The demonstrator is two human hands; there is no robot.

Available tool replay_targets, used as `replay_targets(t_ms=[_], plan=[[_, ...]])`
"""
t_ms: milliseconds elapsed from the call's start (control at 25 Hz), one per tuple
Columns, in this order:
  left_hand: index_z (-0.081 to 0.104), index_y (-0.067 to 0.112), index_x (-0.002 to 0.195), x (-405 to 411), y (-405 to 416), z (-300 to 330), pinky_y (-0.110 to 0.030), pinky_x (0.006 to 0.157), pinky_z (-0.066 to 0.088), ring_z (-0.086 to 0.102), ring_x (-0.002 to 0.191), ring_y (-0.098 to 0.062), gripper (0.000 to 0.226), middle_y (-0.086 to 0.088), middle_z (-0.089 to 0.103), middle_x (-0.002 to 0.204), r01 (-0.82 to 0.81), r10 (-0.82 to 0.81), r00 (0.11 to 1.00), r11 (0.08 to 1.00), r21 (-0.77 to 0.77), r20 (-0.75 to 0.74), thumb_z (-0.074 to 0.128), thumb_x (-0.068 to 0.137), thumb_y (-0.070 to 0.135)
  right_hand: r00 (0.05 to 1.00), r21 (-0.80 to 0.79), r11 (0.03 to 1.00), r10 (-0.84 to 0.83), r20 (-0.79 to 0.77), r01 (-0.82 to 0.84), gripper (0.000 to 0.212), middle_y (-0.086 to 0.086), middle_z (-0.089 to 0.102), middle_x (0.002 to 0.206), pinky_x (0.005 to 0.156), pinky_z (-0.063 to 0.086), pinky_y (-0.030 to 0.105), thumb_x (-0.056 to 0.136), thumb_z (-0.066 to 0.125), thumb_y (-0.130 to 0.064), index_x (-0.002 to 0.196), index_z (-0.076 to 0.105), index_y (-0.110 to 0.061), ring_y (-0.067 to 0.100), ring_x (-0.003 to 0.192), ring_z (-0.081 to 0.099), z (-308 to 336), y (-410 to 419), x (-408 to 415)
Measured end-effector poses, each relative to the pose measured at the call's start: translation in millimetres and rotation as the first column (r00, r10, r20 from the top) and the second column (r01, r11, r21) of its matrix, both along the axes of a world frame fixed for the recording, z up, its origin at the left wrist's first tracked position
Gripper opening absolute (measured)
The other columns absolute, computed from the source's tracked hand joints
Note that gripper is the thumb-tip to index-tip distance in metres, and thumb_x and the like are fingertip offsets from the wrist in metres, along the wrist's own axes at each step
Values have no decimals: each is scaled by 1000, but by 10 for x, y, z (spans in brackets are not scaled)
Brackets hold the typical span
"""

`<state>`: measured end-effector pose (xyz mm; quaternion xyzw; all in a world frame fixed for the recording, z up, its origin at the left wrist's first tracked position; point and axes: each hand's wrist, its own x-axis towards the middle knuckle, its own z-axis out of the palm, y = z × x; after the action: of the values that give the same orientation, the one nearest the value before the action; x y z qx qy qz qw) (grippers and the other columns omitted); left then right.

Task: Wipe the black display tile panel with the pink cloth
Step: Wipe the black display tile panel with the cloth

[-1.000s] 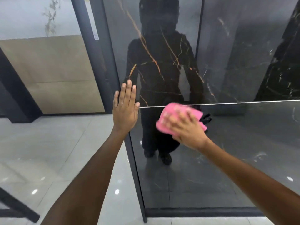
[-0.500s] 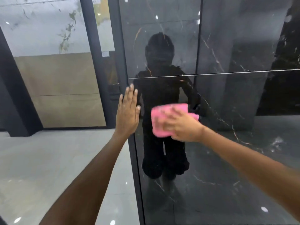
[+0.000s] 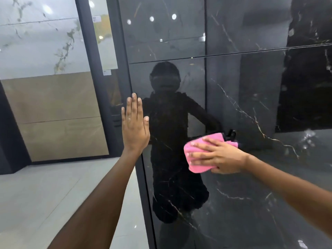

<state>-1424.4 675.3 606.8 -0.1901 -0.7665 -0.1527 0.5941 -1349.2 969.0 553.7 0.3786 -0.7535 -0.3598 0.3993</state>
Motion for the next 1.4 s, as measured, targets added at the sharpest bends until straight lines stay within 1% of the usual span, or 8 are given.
replay_targets(t_ms=[120,240,400,520,720,1080,1280,1400], plan=[[11,5,151,-7,16,8,-35,120,-3,1,147,-22,56,-10,8,159,19,-19,1000,1000,5,0,26,100,23,996,-417,907,31,-89,-65,62,9,31,149,114,12,46,73,59,-25,133,45,-25,32,137,25,599,84,-80],[8,6,151,-20,-27,0,-35,120,-2,0,147,-21,55,-7,3,159,29,-29,1000,999,-15,-6,24,101,23,986,-884,441,5,-166,-151,68,19,31,149,114,15,46,75,59,-21,140,43,-24,34,138,24,1317,-235,-78],[8,6,151,1,-51,6,-33,120,-5,-6,147,-16,55,-8,2,160,74,-73,997,997,-23,32,27,101,20,995,-253,963,84,-58,-96,70,7,26,153,114,15,57,71,51,-22,141,38,-27,33,140,19,98,-793,-178],[6,7,152,75,-53,-239,-32,120,-7,-8,147,-15,56,-5,-3,159,91,-90,992,996,-7,84,29,101,18,999,90,996,-11,45,7,67,2,33,152,114,19,55,71,65,-20,135,48,-28,30,140,24,-324,-553,-18],[7,11,151,20,-149,-501,-33,121,-1,-5,148,-15,55,1,-3,160,289,-290,952,957,23,103,30,101,13,995,-810,583,-20,-95,-65,64,17,21,155,114,18,58,82,47,-28,145,37,-22,40,142,16,1296,-725,-96],[-7,19,150,46,-234,-799,-25,119,9,-3,147,-7,59,17,-16,158,463,-501,853,856,231,149,23,101,30,1000,153,988,8,4,-9,81,-3,18,157,116,0,49,72,63,-30,145,29,-33,27,147,1,-280,-734,-101],[15,15,151,36,-395,-653,-47,119,13,3,148,-15,55,3,1,160,265,-273,958,959,100,87,28,98,25,988,-628,772,9,-151,-103,72,12,19,156,113,18,58,72,55,-26,142,37,-32,34,143,15,1122,-732,-174],[29,11,148,10,-409,64,-37,121,4,6,148,-17,51,-3,10,159,235,-239,971,967,-99,-29,32,98,20,985,-689,714,6,-173,-126,73,14,18,156,112,21,61,72,50,-29,143,37,-28,36,144,14,1239,-996,-225]])
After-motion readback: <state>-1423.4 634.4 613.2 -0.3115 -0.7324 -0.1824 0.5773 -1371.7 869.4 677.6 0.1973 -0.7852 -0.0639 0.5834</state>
